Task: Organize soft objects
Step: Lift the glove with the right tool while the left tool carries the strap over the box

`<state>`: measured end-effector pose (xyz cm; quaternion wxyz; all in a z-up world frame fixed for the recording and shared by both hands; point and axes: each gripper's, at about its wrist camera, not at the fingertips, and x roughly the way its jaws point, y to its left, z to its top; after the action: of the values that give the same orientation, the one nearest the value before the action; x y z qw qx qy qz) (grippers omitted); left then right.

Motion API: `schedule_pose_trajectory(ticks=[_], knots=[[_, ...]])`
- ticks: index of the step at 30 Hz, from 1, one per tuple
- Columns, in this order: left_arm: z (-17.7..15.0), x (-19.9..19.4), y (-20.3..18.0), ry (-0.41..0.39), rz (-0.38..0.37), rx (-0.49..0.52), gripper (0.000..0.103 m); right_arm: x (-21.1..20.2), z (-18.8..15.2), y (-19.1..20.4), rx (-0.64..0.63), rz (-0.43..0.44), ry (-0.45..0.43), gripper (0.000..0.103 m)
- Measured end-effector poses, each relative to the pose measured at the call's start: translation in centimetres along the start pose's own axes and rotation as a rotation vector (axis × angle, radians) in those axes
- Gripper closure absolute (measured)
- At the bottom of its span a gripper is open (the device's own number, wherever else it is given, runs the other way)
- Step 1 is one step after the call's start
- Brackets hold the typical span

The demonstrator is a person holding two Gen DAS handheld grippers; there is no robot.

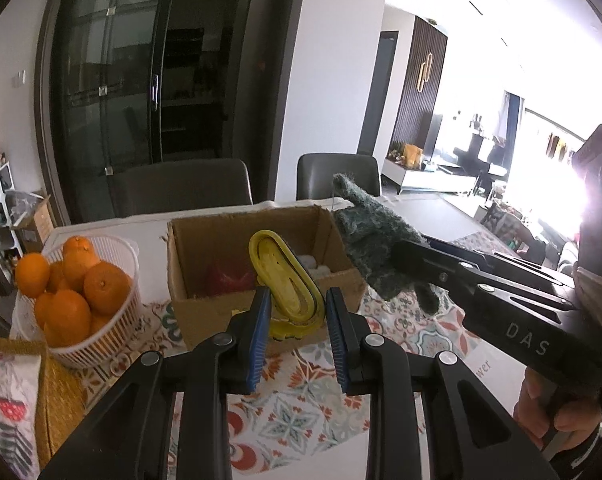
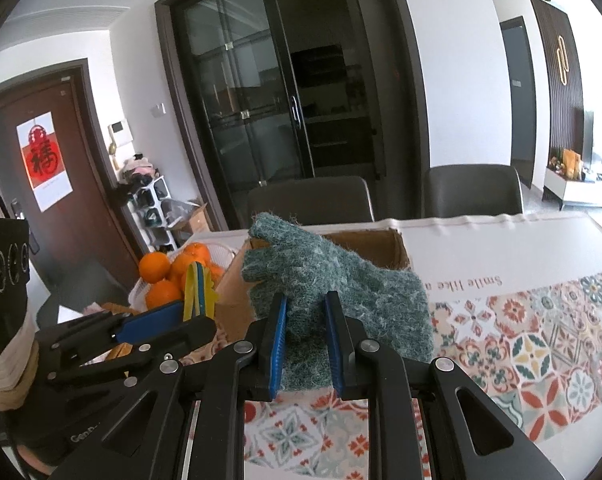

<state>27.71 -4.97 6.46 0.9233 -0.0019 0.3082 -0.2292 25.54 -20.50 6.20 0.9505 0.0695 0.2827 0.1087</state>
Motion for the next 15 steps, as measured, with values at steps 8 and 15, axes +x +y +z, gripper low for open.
schedule_pose_trajectory(ticks=[8, 15], knots=[[2.0, 1.1, 1.0, -0.01, 0.012, 0.013, 0.075, 1.4, 2.1, 0.2, -0.026, 0.002, -0.013, 0.083], [3.4, 3.0, 1.9, -0.003, 0.028, 0.022, 0.075, 3.3, 3.2, -0.1, -0.048, -0.002, 0.005, 0.083]])
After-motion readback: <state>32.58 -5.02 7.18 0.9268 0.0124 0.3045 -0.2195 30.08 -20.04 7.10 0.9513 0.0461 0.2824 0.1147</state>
